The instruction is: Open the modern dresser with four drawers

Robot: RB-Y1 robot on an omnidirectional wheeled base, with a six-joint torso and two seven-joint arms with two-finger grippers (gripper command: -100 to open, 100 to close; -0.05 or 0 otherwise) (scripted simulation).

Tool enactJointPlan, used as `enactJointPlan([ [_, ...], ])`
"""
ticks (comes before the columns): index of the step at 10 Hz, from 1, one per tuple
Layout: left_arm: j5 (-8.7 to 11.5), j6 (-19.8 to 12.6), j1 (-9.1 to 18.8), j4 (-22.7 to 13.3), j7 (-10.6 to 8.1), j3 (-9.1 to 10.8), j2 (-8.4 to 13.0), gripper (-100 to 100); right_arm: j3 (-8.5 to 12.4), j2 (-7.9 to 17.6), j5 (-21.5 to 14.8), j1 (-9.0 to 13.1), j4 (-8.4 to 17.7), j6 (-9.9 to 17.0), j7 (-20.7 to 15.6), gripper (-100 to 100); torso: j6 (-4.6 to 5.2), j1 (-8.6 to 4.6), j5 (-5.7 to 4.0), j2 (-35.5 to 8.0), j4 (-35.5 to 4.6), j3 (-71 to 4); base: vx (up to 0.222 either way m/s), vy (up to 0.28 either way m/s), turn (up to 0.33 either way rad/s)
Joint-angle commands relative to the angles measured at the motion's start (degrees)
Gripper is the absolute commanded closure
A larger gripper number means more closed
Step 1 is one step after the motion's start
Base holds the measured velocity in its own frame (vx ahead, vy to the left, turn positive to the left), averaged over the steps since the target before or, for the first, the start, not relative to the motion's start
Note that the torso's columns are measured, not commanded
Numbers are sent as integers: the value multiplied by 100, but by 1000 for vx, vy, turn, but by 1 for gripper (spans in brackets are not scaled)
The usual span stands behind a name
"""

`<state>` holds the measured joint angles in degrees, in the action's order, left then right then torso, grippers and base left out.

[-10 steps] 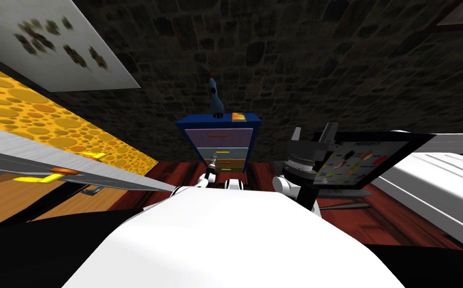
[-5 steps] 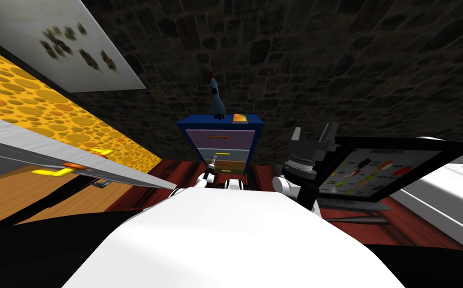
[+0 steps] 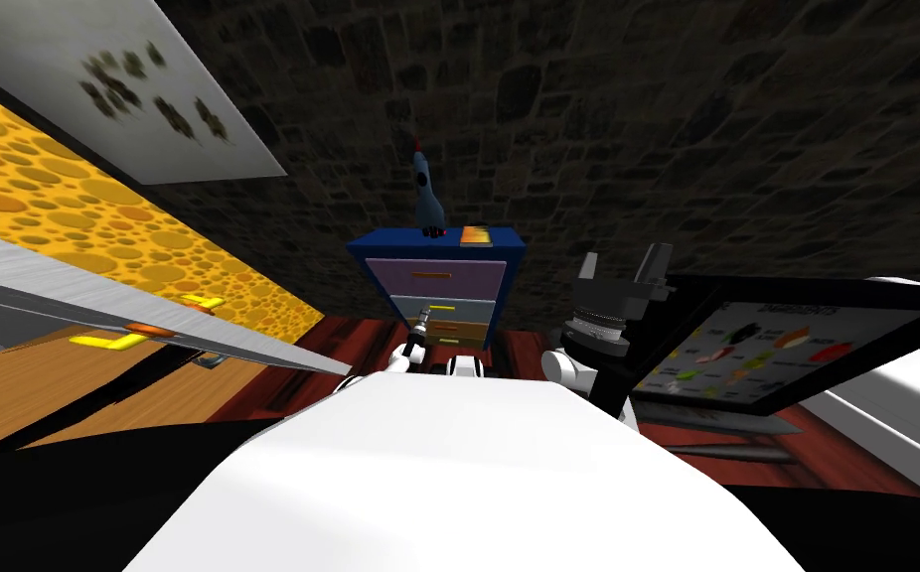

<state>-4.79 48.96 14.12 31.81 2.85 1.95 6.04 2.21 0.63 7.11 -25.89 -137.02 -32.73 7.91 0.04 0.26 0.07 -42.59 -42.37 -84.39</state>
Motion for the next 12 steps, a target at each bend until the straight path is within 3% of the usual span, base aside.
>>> enactJointPlan([
  [1,10,163,170,-337,185,235,-99,100,0,0,0,1,1,0,0,0,-4,9,8,21,20,-7,-89,70,-118],
  [5,24,383,423,-826,453,607,-255,100,0,0,0,-1,0,0,0,0,-19,-11,-5,55,25,-31,-65,45,-106],
  [6,26,374,427,-767,376,527,-219,100,0,0,0,-1,0,0,0,0,-10,-5,2,51,29,-29,-31,30,-46],
  [10,41,127,578,-781,378,540,-178,100,0,-1,0,0,0,0,0,0,-20,-13,-5,21,17,-11,-162,-22,40],
  [12,25,151,575,-785,356,514,-189,100,0,-1,0,-1,0,0,0,0,-10,-16,-9,60,11,-34,-108,-6,17],
])
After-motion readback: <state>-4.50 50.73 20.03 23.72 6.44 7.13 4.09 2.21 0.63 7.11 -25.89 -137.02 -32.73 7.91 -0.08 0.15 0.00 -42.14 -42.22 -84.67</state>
